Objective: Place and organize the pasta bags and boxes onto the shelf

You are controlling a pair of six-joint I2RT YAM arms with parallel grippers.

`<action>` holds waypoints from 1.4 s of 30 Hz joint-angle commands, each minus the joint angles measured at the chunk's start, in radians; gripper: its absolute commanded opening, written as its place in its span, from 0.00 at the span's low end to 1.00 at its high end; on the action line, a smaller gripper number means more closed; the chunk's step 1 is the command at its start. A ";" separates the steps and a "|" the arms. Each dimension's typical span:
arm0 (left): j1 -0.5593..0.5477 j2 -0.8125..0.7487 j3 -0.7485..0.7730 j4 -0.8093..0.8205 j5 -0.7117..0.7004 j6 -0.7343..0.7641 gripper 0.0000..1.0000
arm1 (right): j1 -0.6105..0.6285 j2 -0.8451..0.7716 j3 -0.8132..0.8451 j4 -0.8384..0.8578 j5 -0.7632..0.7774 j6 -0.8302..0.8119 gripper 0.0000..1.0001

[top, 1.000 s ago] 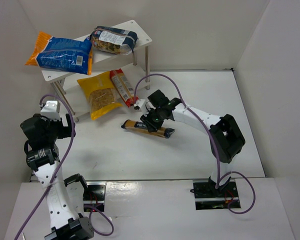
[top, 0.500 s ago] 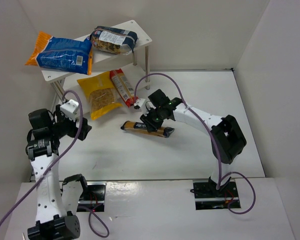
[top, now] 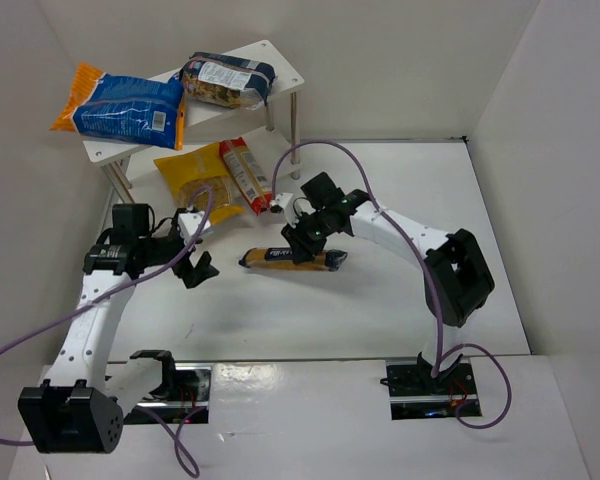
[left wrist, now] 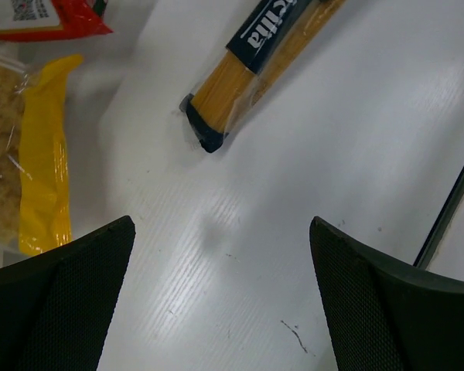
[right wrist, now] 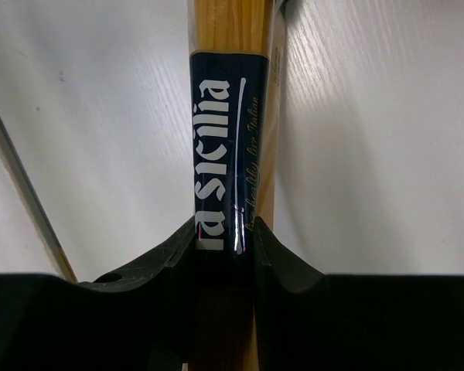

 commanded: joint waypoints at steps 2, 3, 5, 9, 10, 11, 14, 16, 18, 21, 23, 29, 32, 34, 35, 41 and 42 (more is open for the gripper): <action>-0.037 0.029 -0.006 0.001 0.078 0.130 0.99 | -0.015 -0.080 0.107 0.002 -0.141 -0.027 0.00; -0.049 0.043 -0.017 0.011 0.078 0.130 0.99 | -0.015 -0.080 0.107 0.002 -0.159 -0.027 0.00; -0.061 0.054 -0.027 0.033 0.078 0.139 0.99 | -0.015 -0.101 0.107 0.002 -0.174 -0.027 0.00; -0.098 0.084 -0.051 0.063 0.060 0.148 0.99 | -0.024 -0.101 0.107 -0.007 -0.234 -0.036 0.00; -0.112 0.084 -0.051 0.063 0.060 0.148 0.99 | -0.024 -0.101 0.116 -0.007 -0.246 -0.036 0.00; -0.112 0.095 -0.051 0.076 0.060 0.148 0.99 | -0.035 -0.101 0.116 -0.016 -0.259 -0.047 0.00; -0.138 0.113 -0.051 0.099 0.069 0.136 0.99 | -0.046 -0.092 0.138 -0.026 -0.323 -0.047 0.00; -0.162 0.123 -0.051 0.099 0.069 0.127 0.99 | -0.055 -0.092 0.149 -0.039 -0.354 -0.047 0.00; -0.163 0.132 -0.051 0.110 0.069 0.127 0.99 | -0.055 -0.092 0.161 -0.052 -0.368 -0.056 0.00; -0.173 0.132 -0.051 0.119 0.069 0.118 0.99 | -0.055 -0.115 0.170 -0.062 -0.391 -0.056 0.00; -0.182 0.132 -0.051 0.119 0.069 0.118 0.99 | -0.055 -0.126 0.170 -0.063 -0.403 -0.056 0.00; -0.182 0.132 -0.069 0.100 0.101 0.130 0.99 | -0.055 -0.135 0.170 -0.072 -0.450 -0.056 0.00; -0.182 0.132 -0.069 0.082 0.120 0.150 0.99 | -0.055 -0.135 0.179 -0.072 -0.507 -0.056 0.00; -0.182 0.132 -0.069 0.082 0.144 0.150 0.99 | -0.055 -0.135 0.179 -0.072 -0.529 -0.056 0.00; -0.182 0.132 -0.069 0.073 0.144 0.150 0.99 | -0.055 -0.135 0.188 -0.081 -0.547 -0.056 0.00; -0.182 0.141 -0.069 0.073 0.153 0.159 0.99 | -0.055 -0.135 0.207 -0.101 -0.587 -0.065 0.00; -0.182 0.141 -0.069 0.073 0.153 0.159 0.99 | -0.055 -0.135 0.207 -0.101 -0.598 -0.065 0.00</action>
